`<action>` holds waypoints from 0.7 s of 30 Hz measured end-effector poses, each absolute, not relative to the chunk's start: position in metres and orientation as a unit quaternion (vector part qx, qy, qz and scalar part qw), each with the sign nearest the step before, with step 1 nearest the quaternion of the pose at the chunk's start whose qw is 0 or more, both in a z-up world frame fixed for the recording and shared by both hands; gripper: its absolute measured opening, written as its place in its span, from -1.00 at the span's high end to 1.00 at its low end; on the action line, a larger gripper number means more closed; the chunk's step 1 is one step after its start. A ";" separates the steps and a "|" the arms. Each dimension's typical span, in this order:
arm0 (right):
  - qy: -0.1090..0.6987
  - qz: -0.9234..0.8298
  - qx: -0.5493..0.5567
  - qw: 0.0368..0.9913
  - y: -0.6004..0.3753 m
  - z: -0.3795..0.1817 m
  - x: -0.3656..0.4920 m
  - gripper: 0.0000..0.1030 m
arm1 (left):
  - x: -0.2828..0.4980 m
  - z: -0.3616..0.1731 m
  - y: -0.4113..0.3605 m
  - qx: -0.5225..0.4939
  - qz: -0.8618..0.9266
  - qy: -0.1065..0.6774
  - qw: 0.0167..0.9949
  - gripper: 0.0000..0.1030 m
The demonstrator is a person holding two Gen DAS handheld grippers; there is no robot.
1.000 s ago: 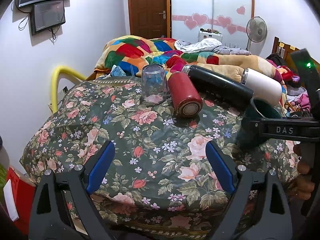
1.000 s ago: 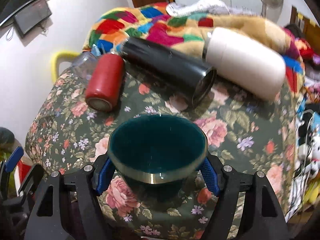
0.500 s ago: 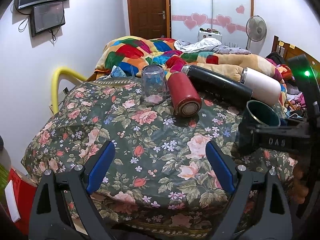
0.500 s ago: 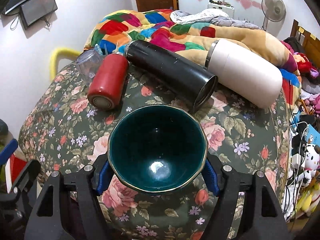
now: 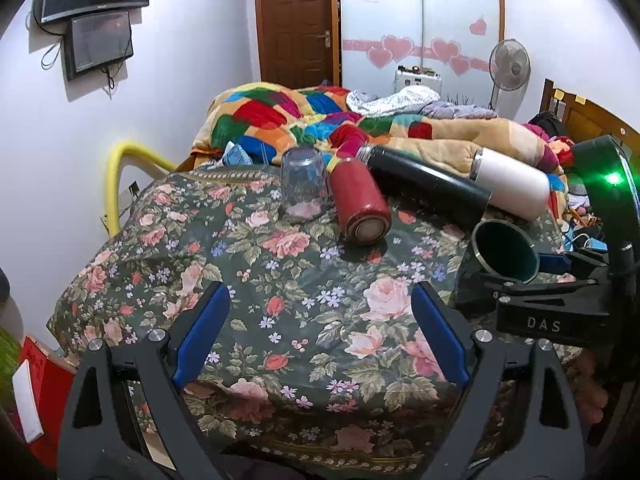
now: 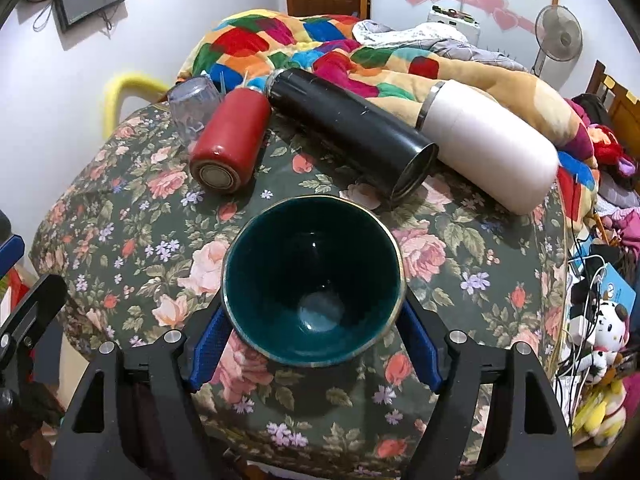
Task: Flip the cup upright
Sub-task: 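Set the cup upright on the bedspread, open the right gripper, withdraw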
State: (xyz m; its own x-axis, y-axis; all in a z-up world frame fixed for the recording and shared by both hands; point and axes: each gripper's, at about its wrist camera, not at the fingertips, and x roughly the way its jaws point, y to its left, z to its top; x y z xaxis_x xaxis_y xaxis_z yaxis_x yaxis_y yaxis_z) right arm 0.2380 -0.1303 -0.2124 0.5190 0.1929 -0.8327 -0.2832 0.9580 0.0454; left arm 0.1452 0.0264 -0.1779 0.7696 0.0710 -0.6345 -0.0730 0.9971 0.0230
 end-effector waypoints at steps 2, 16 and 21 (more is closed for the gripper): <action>0.465 0.142 -0.047 0.873 -0.133 -0.203 0.230 -0.44 | 0.140 -0.168 0.024 -0.004 0.037 0.327 0.944 -0.79; 0.280 0.140 -0.030 0.949 -0.174 -0.081 0.138 -0.54 | 0.078 -0.069 0.002 -0.023 0.016 0.207 0.978 -0.79; 0.185 0.126 -0.017 0.974 -0.189 -0.037 0.096 -0.61 | 0.042 -0.031 -0.011 -0.021 0.002 0.143 0.989 -0.82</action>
State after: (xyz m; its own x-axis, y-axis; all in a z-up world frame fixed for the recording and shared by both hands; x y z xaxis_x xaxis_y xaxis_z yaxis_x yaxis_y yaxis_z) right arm 0.0964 -0.1891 -0.0366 0.8998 0.2387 -0.3651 -0.2511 0.9679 0.0140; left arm 0.0418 -0.0108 -0.0308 0.9589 -0.0029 -0.2836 -0.0091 0.9991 -0.0408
